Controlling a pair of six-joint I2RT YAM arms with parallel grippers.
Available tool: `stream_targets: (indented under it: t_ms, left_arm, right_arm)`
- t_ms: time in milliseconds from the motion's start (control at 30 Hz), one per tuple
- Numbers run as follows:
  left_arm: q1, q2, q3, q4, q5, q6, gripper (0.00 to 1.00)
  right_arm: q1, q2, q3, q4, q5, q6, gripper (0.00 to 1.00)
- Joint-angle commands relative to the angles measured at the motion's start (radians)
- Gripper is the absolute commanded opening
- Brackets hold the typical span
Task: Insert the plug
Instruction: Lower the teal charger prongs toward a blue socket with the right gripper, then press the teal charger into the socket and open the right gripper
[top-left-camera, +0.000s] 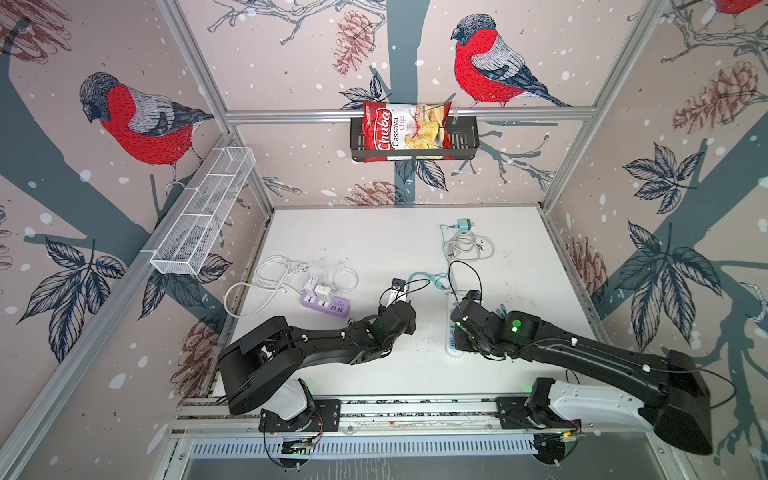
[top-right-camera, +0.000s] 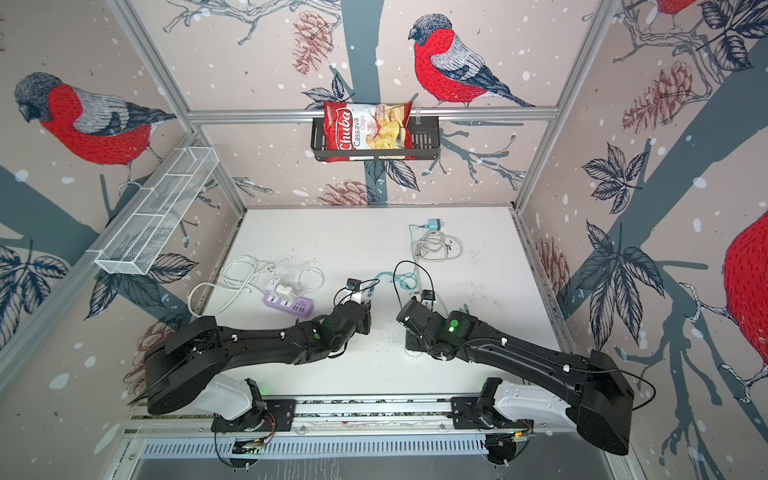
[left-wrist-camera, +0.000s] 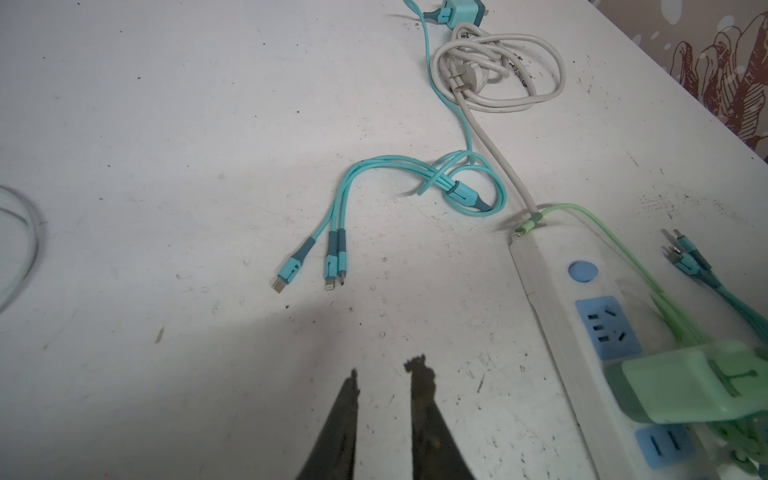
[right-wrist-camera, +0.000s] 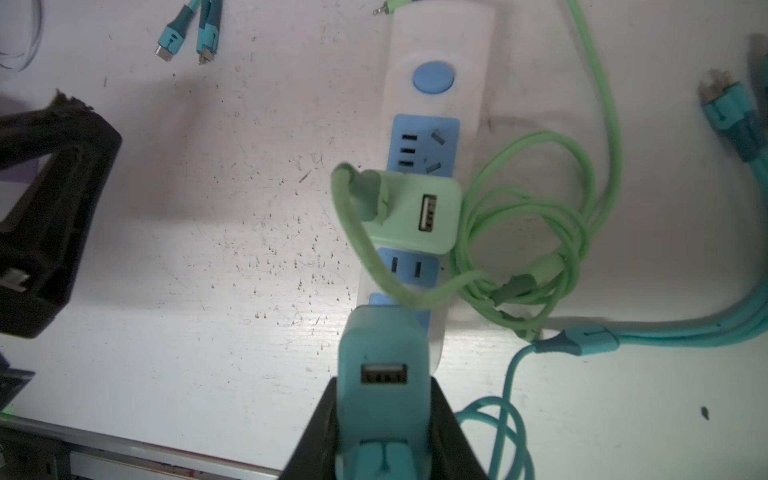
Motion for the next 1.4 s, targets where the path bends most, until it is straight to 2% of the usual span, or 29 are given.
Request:
stream_targets:
  t_ms: [0, 433, 733, 1033, 1367]
  left_arm:
    - [0.002, -0.018, -0.008, 0.007, -0.020, -0.001, 0.24]
    - [0.004, -0.056, -0.040, 0.030, -0.034, 0.000, 0.25]
    - [0.003, -0.070, -0.043, 0.031, -0.033, 0.016, 0.26]
    - [0.005, -0.050, -0.040, 0.049, -0.018, 0.021, 0.26]
    - [0.009, -0.048, -0.041, 0.057, -0.010, 0.028, 0.25]
  right_arm:
    - [0.005, 0.015, 0.013, 0.021, -0.018, 0.000, 0.08]
    - [0.006, 0.056, 0.038, -0.031, -0.025, 0.043, 0.09]
    - [0.005, 0.102, 0.040, -0.017, 0.001, 0.058, 0.09]
    - [0.010, 0.122, 0.071, -0.081, 0.071, 0.100, 0.09]
    - [0.039, 0.164, 0.079, -0.046, 0.071, 0.110, 0.08]
